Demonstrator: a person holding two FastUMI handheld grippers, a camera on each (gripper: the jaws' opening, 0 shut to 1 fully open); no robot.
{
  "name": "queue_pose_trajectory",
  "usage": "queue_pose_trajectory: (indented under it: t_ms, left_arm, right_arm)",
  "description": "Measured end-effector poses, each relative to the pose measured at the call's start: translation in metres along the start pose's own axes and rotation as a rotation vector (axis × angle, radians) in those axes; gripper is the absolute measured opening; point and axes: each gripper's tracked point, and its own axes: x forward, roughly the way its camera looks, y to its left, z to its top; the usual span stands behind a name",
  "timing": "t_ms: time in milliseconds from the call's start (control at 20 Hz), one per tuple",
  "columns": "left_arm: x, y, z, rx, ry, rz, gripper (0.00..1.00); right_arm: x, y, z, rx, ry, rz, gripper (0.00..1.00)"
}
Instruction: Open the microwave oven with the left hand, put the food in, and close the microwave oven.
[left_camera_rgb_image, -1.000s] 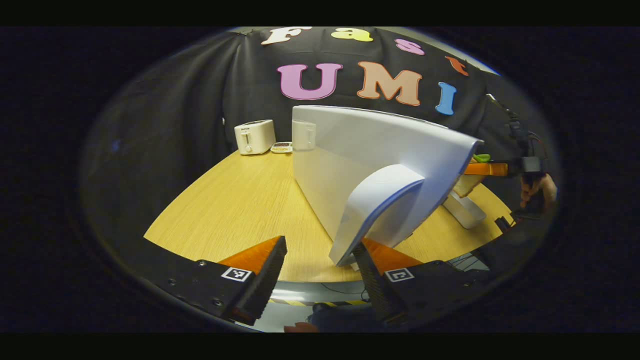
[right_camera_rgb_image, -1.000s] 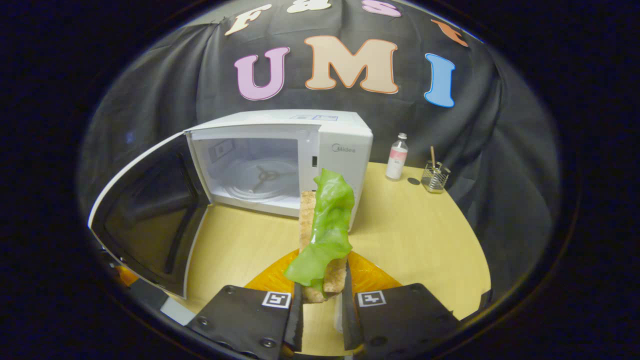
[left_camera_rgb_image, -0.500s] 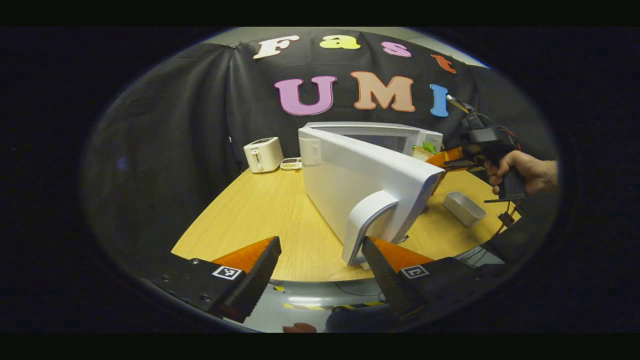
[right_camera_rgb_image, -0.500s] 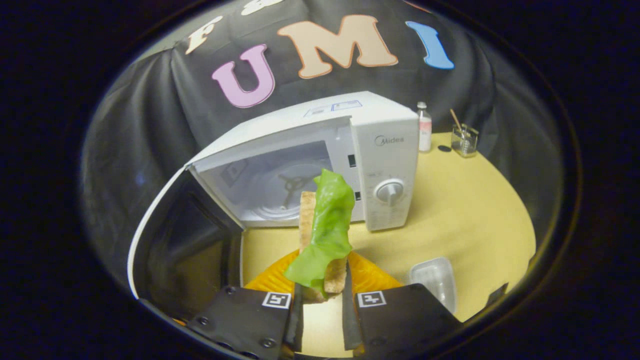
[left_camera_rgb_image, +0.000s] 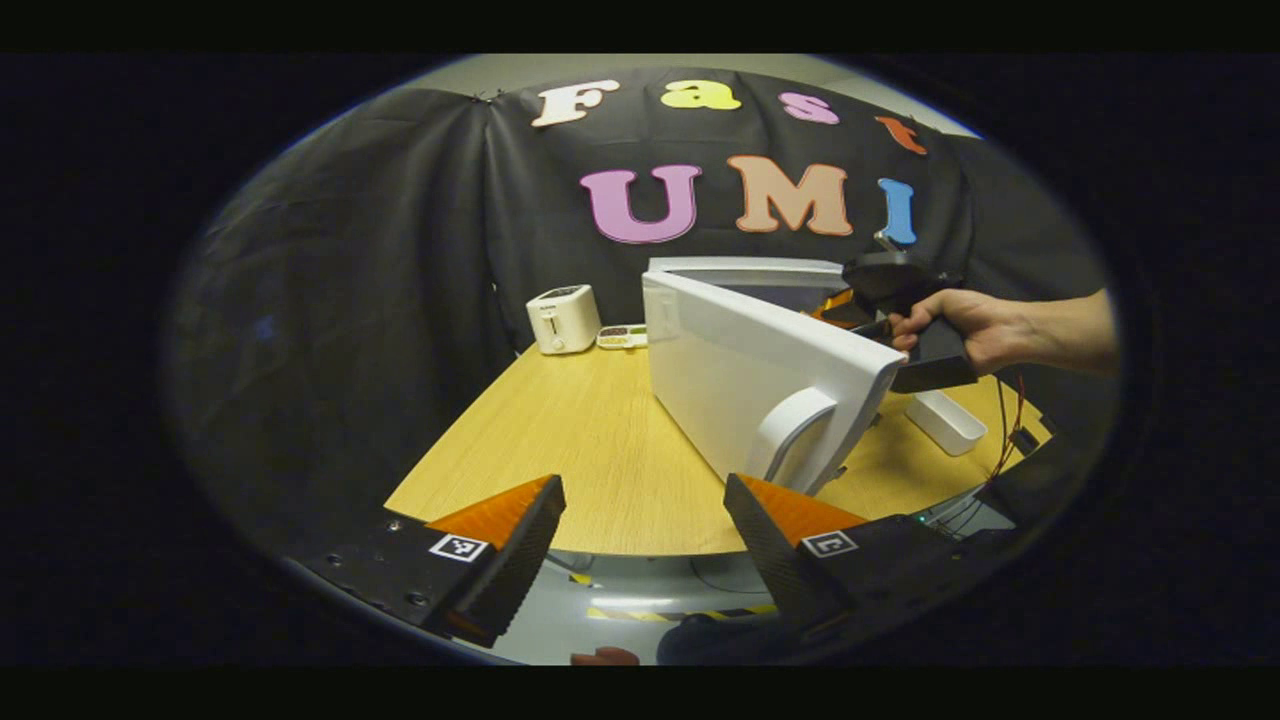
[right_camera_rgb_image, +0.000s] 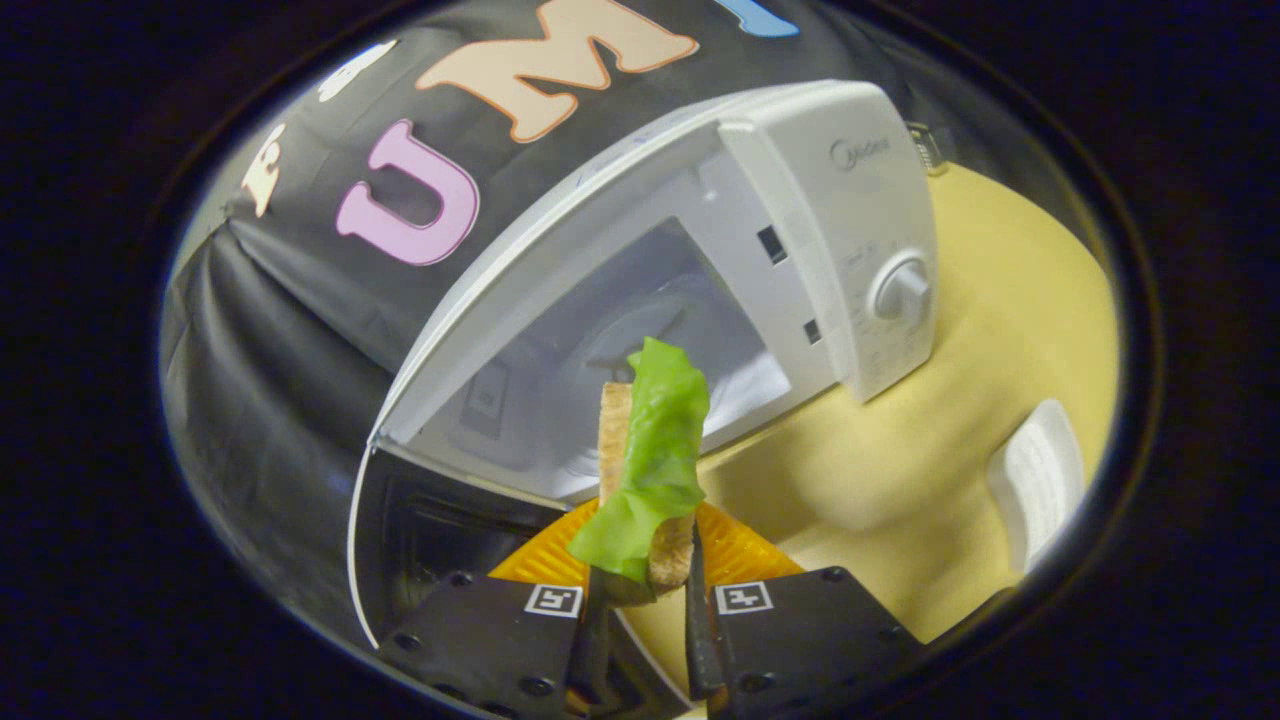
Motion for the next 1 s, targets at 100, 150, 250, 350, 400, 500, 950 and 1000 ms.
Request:
queue_pose_trajectory:
  t_ms: [100, 150, 250, 350, 400, 500, 950, 1000]
  left_arm:
    - [-0.001, 0.009, -0.001, -0.016, 0.005, 0.008, 0.98]
    - [-0.003, 0.013, -0.003, -0.01, 0.007, 0.013, 1.0]
    - [-0.004, 0.021, -0.003, 0.0, 0.009, 0.017, 1.0]
    - [-0.003, 0.027, -0.004, -0.007, 0.014, 0.016, 0.98]
    - [-0.003, 0.03, -0.004, -0.012, 0.017, 0.015, 0.98]
    - [-0.002, 0.036, -0.004, -0.015, 0.015, 0.015, 0.98]
    - [0.003, 0.056, -0.016, -0.039, 0.062, 0.018, 0.98]
    - [0.003, 0.057, -0.017, -0.041, 0.064, 0.019, 0.98]
  right_arm:
    - [0.015, 0.013, 0.003, 0.053, -0.04, 0.001, 0.27]
    - [0.022, 0.02, 0.004, 0.085, -0.059, 0.005, 0.34]
    - [0.038, 0.029, 0.012, 0.127, -0.105, -0.006, 0.27]
    - [0.052, 0.033, 0.023, 0.151, -0.158, -0.024, 0.27]
    - [0.059, 0.035, 0.029, 0.166, -0.178, -0.03, 0.34]
    - [0.072, 0.037, 0.036, 0.192, -0.207, -0.043, 0.34]
    - [0.106, 0.037, 0.044, 0.17, -0.292, -0.028, 0.29]
    - [0.109, 0.032, 0.047, 0.157, -0.3, -0.044, 0.31]
